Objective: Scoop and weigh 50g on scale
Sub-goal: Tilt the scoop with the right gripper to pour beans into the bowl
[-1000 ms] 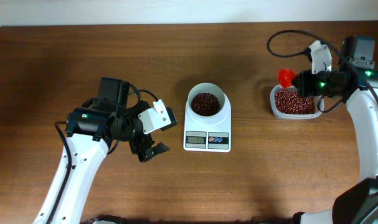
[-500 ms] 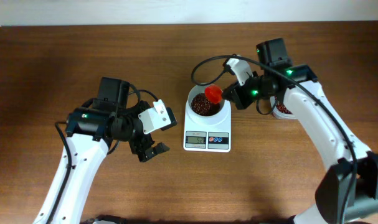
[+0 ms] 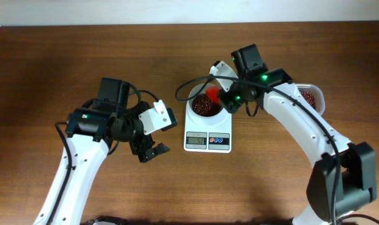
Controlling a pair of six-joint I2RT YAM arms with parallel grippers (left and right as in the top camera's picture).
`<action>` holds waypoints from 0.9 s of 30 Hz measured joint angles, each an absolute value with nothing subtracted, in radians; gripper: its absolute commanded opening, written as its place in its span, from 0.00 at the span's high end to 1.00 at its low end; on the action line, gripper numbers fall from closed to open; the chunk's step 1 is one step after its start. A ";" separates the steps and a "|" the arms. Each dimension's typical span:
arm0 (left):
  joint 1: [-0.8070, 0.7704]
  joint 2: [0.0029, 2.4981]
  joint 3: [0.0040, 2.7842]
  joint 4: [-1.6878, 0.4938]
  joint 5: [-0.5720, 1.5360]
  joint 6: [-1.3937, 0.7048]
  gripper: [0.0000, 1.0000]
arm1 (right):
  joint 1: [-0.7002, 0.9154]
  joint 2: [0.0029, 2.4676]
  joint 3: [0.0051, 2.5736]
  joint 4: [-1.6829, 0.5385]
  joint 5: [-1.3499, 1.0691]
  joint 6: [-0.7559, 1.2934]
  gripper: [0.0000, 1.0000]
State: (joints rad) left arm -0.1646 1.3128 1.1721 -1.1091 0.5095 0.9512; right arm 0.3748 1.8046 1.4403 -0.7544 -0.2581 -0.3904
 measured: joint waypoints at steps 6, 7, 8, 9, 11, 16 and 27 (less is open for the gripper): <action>-0.165 1.313 1.172 -1.110 0.509 0.951 0.01 | 0.375 1.817 1.440 -0.755 -0.279 -0.392 0.96; -0.165 1.313 1.172 -1.110 0.509 0.951 0.01 | 0.375 1.817 1.440 -0.755 -0.306 -0.393 0.96; -0.165 1.313 1.172 -1.109 0.509 0.951 0.01 | 0.375 1.817 1.440 -0.757 -0.339 -0.392 0.96; -0.165 1.313 1.172 -1.109 0.509 0.951 0.01 | 0.375 1.817 1.440 -0.767 -0.358 -0.392 0.96; -0.165 1.313 1.172 -1.109 0.509 0.951 0.01 | 0.375 1.817 1.440 -0.788 -0.381 -0.393 0.96; -0.165 1.313 1.172 -1.110 0.509 0.951 0.01 | 0.375 1.817 1.440 -0.723 -0.340 -0.393 0.96; -0.165 1.313 1.172 -1.110 0.509 0.951 0.01 | 0.400 1.837 1.440 -0.729 -0.381 -0.392 0.96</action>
State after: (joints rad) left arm -0.1646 1.3128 1.1721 -1.1095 0.5095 0.9512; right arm 0.4000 1.8370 1.4403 -0.7292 -0.3805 -0.3920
